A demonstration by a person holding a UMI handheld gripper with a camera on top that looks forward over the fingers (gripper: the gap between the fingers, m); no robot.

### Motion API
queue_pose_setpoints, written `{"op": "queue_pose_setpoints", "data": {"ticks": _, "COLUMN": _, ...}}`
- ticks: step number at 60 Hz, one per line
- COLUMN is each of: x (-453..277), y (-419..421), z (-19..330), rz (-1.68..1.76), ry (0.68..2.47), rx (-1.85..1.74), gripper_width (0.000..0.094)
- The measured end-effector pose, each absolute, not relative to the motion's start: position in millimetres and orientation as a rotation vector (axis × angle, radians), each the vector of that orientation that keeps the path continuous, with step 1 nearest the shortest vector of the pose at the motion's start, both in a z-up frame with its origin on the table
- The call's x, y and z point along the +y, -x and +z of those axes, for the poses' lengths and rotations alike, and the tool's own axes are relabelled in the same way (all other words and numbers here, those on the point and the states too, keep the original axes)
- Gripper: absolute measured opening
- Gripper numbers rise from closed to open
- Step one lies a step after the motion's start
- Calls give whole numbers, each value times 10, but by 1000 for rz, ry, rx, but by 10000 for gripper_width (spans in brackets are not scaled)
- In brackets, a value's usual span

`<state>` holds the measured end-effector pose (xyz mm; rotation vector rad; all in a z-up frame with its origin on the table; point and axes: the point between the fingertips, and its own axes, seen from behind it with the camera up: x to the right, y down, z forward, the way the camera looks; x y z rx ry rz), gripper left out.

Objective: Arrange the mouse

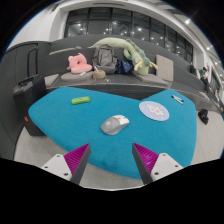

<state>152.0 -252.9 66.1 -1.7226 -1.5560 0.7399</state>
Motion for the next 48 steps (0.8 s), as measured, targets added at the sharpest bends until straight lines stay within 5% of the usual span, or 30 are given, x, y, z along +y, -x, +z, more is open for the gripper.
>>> {"op": "queue_pose_setpoints", "data": {"ticks": 34, "x": -2522, "y": -161, "z": -20, "rz": 709, "ry": 1784, "rx": -1507, "gripper_width": 859}}
{"op": "queue_pose_setpoints", "data": {"ticks": 48, "x": -2406, "y": 372, "z": -39, "rz": 701, "ry": 1803, "rx": -1477, "gripper_width": 866}}
